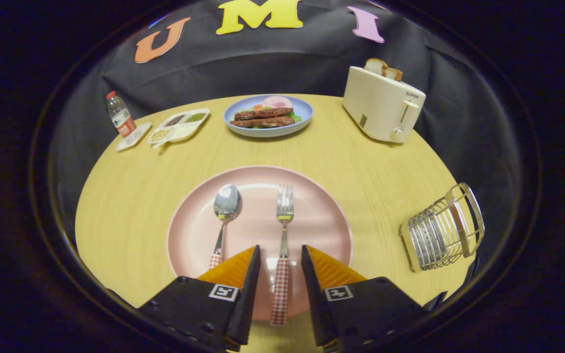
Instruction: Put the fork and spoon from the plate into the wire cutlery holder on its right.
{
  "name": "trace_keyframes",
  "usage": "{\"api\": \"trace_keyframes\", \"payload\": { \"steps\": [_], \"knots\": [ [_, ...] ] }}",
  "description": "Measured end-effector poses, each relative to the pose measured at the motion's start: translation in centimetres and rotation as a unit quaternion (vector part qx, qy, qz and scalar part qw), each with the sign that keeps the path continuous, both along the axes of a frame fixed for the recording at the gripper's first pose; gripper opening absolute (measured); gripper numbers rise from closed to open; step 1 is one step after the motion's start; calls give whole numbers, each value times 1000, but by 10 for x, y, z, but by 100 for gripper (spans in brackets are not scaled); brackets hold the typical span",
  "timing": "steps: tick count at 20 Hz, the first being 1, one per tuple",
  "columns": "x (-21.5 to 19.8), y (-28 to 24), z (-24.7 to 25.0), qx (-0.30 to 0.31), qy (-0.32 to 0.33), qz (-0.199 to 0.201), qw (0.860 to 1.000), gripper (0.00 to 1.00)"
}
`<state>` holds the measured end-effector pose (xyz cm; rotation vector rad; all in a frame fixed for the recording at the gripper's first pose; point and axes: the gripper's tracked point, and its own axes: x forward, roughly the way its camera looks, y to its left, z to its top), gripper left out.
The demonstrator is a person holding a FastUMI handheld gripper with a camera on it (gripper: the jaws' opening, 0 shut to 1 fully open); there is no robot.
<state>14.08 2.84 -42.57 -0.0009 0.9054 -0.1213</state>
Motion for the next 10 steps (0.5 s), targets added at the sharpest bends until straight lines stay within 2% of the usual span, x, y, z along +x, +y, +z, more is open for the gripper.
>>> {"api": "trace_keyframes", "payload": {
  "steps": [1, 2, 6, 7, 9, 10],
  "knots": [
    [0, 3, -3, 6, 6, -2, 1000, 36],
    [1, 7, -3, 11, 2, -2, 1000, 35],
    [7, 10, -4, -3, 6, -3, 1000, 23],
    [7, 11, -5, -3, 9, -1, 1000, 11],
    [5, 13, -1, 1, 20, 8, 1000, 11],
    [2, 15, -1, 7, 24, 13, 1000, 5]
  ]
}}
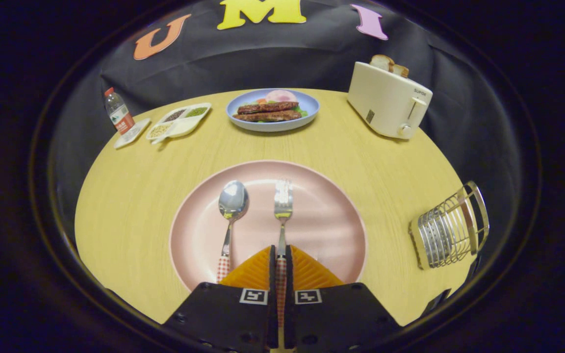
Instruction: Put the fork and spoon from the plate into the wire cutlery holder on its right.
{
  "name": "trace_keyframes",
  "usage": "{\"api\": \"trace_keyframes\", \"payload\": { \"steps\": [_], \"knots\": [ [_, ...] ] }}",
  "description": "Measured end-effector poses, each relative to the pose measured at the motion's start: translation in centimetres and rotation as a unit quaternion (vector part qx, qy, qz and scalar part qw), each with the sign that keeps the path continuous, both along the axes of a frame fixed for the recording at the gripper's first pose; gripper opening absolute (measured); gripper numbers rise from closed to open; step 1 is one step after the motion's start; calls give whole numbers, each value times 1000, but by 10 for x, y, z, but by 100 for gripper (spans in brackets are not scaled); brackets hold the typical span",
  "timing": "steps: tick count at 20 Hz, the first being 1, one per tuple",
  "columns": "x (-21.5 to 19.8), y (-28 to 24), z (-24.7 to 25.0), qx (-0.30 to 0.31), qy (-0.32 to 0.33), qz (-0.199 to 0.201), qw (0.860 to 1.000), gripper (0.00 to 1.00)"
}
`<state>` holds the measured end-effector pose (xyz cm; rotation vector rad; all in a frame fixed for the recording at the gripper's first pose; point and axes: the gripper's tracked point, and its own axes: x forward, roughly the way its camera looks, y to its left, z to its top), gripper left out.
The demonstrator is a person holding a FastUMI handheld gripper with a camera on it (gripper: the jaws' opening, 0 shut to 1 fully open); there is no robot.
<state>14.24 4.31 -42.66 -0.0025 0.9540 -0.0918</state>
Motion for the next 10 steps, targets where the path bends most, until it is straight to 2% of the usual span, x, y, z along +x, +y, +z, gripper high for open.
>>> {"api": "trace_keyframes", "payload": {
  "steps": [10],
  "knots": [
    [-26, -20, 63, 7, -11, 39, 999, 5]
  ]
}}
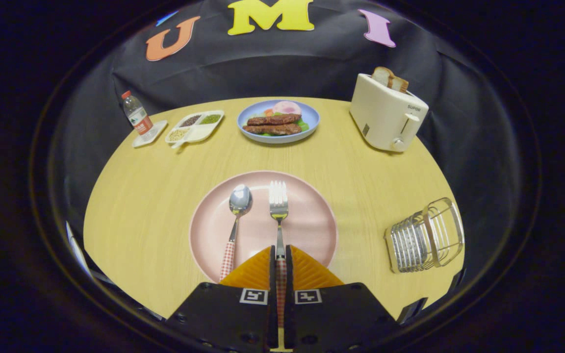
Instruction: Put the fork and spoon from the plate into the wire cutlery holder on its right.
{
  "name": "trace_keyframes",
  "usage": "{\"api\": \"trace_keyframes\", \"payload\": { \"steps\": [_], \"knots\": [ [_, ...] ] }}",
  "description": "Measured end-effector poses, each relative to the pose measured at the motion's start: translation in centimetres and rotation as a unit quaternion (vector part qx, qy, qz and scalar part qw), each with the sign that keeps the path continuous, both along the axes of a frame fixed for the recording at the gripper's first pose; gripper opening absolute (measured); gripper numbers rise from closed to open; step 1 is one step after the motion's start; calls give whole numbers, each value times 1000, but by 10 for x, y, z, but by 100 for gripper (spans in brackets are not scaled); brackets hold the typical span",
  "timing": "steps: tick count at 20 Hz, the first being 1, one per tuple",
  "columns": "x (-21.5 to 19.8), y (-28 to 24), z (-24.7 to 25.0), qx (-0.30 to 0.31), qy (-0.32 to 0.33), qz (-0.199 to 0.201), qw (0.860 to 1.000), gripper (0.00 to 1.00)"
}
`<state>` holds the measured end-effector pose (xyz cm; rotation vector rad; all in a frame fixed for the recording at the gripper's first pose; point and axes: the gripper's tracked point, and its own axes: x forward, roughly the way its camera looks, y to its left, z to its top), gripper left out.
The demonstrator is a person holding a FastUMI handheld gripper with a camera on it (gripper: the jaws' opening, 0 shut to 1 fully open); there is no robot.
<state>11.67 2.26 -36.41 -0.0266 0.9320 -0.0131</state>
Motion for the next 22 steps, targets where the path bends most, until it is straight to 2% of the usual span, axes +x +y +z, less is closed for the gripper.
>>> {"api": "trace_keyframes", "payload": {
  "steps": [5, 11, 16, 22],
  "knots": [
    [-10, -35, 60, 1, -28, 11, 1000, 3],
    [-25, -105, 105, 2, -27, -11, 1000, 3],
    [-45, -156, 111, -3, 15, -25, 1000, 3],
    [-63, -194, 97, -12, 95, -7, 995, 3]
  ]
}}
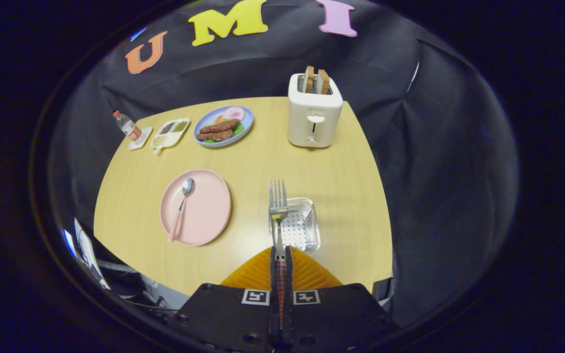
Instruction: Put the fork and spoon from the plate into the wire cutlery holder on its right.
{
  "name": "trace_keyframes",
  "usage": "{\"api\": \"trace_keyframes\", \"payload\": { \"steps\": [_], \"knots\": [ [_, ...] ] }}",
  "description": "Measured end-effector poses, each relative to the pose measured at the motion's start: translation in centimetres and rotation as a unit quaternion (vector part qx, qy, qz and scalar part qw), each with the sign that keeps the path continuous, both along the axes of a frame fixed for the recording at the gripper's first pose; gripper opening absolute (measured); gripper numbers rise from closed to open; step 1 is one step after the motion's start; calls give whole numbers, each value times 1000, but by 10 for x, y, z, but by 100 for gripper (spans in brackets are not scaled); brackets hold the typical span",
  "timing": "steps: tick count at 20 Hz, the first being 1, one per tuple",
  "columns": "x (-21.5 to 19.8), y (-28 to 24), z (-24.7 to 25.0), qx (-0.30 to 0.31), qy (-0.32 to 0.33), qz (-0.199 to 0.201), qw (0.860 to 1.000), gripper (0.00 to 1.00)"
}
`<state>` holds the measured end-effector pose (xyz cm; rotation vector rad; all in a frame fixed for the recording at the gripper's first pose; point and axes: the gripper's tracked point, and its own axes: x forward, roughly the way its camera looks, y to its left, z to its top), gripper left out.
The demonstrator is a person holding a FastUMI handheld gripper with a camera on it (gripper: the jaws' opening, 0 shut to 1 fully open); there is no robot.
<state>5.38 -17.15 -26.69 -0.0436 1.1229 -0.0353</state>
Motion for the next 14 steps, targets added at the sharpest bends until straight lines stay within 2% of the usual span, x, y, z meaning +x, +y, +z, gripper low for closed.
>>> {"api": "trace_keyframes", "payload": {
  "steps": [3, 9, 14],
  "knots": [
    [2, -12, -5, -5, 27, 11, 1000, 3],
    [3, -15, -26, -13, 143, 52, 988, 3],
    [0, -15, -45, -6, 231, 46, 972, 3]
  ]
}}
